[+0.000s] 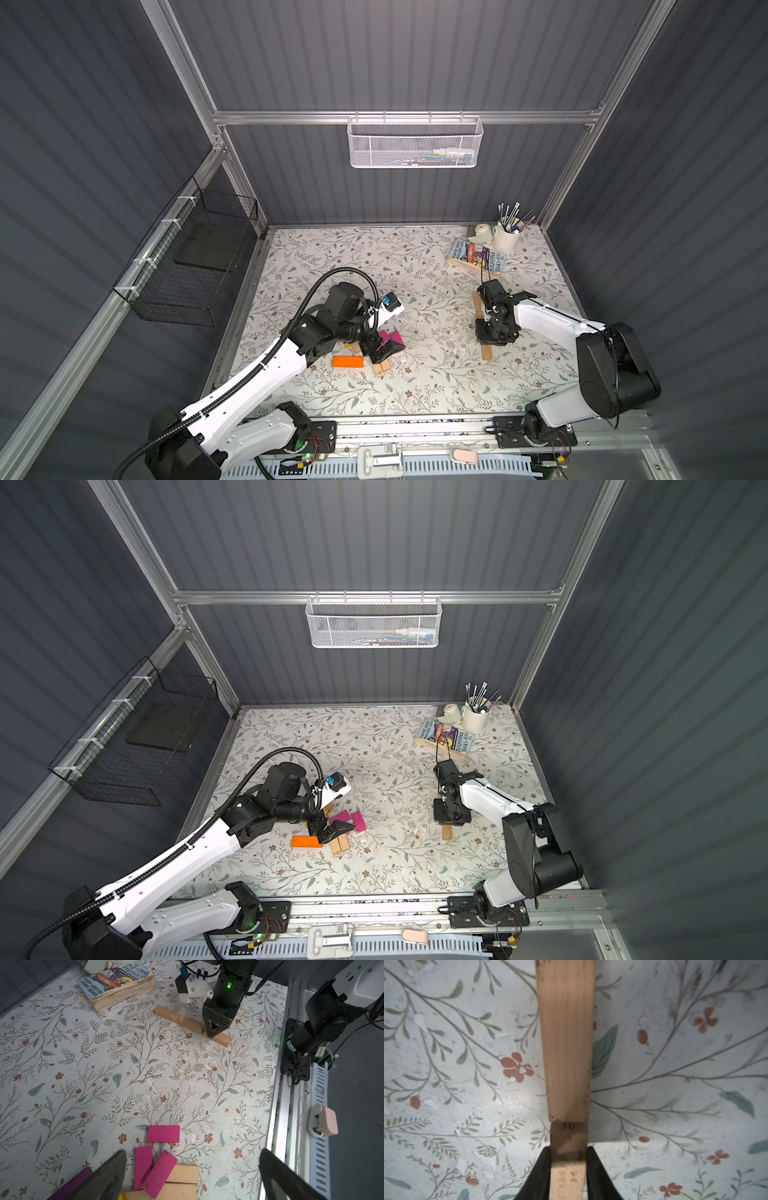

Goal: Assemble the letter k with building blocks
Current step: Assemble the building block at the center of the board.

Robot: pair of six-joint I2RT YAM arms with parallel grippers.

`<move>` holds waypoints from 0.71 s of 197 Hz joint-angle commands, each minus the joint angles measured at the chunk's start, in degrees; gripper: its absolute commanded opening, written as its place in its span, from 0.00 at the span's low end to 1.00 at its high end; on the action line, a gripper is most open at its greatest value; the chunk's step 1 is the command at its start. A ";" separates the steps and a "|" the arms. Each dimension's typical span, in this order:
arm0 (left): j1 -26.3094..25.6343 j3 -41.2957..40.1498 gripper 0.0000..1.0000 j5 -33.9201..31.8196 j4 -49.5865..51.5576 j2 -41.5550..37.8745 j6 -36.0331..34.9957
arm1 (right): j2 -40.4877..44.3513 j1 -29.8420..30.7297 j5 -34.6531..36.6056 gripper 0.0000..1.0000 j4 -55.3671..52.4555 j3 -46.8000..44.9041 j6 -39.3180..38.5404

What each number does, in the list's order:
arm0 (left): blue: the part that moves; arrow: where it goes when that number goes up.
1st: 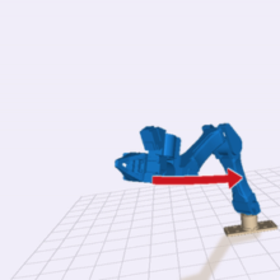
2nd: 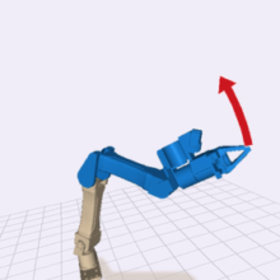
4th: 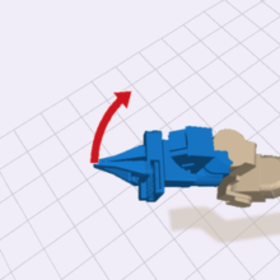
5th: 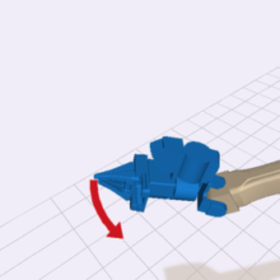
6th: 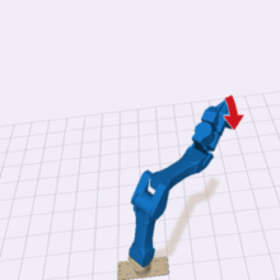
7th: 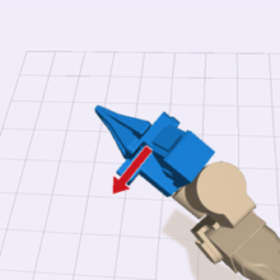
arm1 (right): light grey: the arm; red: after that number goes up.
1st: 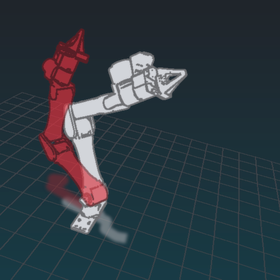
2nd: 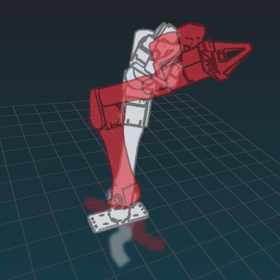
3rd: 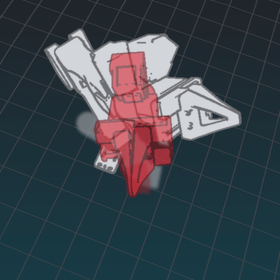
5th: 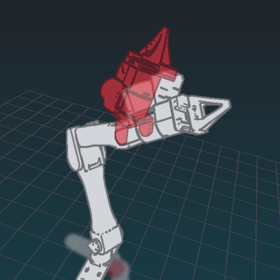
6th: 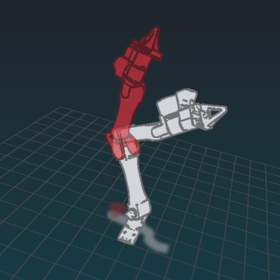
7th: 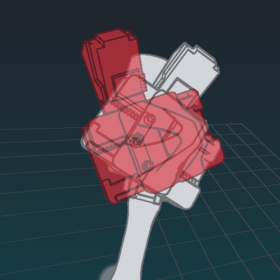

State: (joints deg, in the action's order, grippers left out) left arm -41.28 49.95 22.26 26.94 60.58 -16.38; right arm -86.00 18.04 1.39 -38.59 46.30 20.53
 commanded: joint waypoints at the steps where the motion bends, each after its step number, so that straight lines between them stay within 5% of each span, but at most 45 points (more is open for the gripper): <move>1: -0.30 -0.02 1.00 -0.07 0.75 0.27 -1.05 | -0.22 -0.20 0.89 0.29 0.71 0.41 -0.14; 140: -0.29 0.02 1.00 -0.36 1.01 0.28 -1.06 | -0.25 -0.20 0.65 0.35 0.59 0.89 -0.23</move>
State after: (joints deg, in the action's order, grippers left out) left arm -41.30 49.95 22.06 26.96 60.69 -16.36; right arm -86.06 18.04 1.54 -37.63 46.30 20.49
